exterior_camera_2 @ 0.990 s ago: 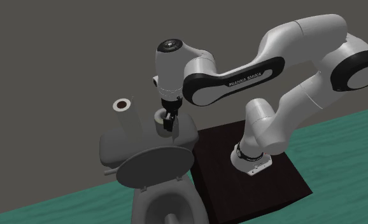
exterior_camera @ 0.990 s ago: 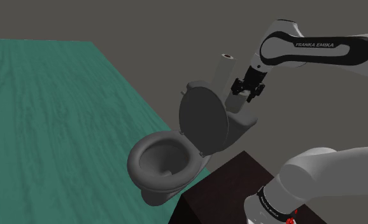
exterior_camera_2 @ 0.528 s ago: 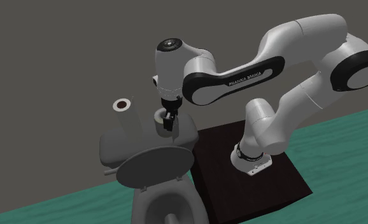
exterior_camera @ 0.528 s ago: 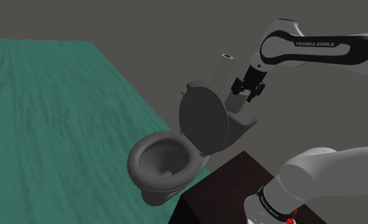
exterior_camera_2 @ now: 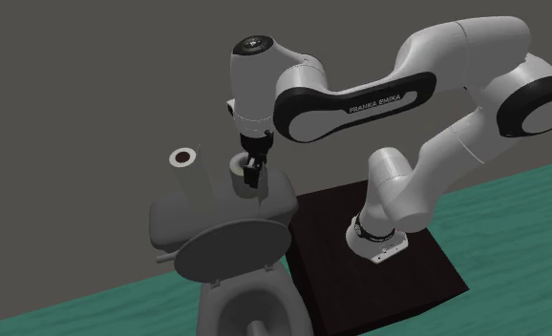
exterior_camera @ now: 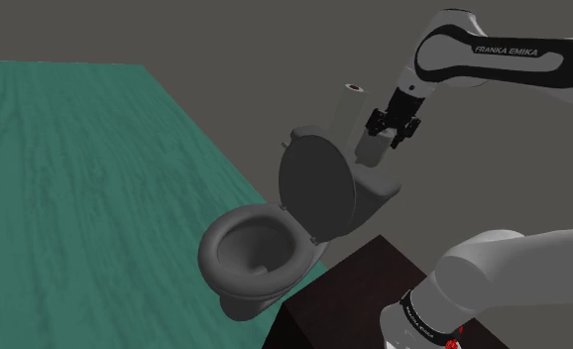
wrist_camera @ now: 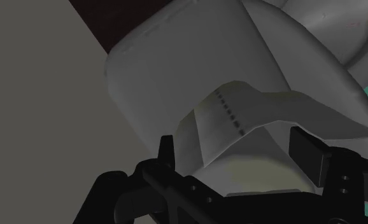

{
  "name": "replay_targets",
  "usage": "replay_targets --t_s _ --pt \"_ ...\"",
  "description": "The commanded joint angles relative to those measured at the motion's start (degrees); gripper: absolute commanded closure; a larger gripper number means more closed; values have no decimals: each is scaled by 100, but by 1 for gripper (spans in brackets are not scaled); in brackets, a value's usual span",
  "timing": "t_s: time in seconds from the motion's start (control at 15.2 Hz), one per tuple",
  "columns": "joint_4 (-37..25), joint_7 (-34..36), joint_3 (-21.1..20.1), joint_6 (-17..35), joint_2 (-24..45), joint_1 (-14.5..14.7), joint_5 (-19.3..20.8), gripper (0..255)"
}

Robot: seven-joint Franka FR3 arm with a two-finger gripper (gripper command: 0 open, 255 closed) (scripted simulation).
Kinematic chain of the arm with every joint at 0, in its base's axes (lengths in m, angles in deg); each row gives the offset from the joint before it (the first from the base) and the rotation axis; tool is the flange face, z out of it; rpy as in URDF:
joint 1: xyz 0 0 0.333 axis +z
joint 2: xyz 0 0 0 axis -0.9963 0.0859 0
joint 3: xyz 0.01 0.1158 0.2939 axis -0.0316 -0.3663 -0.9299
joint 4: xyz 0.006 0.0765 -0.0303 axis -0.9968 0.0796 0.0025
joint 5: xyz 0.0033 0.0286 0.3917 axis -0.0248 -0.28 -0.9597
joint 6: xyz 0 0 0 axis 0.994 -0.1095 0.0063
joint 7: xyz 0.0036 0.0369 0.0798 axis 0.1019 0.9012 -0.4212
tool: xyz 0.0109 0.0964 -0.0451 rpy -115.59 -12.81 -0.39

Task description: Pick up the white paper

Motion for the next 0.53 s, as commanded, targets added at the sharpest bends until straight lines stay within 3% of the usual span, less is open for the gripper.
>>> replay_targets --t_s 0.0,0.46 --pt "-170 12 -14 -153 14 8 -10 255" --pt "-588 13 -27 -543 43 15 -21 255"
